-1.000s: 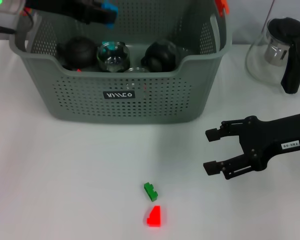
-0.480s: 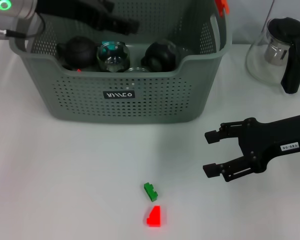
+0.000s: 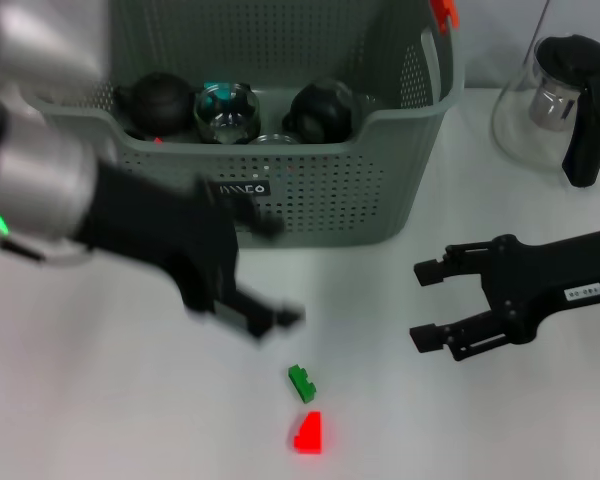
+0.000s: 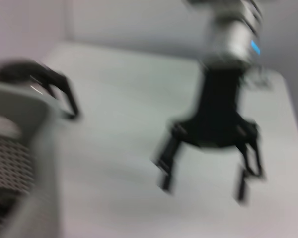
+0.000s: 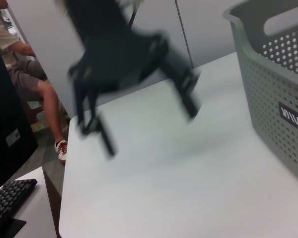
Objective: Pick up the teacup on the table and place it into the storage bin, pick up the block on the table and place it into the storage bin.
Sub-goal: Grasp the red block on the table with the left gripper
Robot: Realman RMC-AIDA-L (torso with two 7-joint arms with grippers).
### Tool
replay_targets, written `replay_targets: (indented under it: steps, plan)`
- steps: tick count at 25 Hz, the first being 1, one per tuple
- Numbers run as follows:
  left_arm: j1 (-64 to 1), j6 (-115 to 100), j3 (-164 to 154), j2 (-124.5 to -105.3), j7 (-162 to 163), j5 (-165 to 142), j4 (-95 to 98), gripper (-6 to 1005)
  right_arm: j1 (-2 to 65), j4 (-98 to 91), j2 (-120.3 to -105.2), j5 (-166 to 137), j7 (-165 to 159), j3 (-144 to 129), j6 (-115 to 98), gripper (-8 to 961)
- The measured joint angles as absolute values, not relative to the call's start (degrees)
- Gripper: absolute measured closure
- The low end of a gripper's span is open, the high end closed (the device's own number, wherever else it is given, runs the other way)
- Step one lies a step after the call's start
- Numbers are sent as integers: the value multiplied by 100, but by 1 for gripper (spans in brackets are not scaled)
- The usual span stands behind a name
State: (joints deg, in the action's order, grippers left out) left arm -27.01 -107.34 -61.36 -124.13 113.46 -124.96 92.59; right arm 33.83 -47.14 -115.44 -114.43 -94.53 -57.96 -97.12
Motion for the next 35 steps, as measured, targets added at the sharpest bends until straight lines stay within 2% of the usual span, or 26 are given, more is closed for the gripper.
replay_targets:
  steps: [7, 19, 35]
  plan:
    - [-2629, -10317, -7504, -12462, 11315, -13214, 8836, 62, 3352, -4648, -11447, -11443, -9456, -5699, -9710, 8]
    - [-2973, -9425, -8328, -12431, 10734, -14149, 8142, 63, 3356, -4616, -11447, -11443, -9494, -5665, -9721, 8]
    - [-3045, -8377, -9026, -12466, 11205, -14387, 7881, 63, 3346, -4605, -11468, -11452, -9528, -5651, -9679, 7]
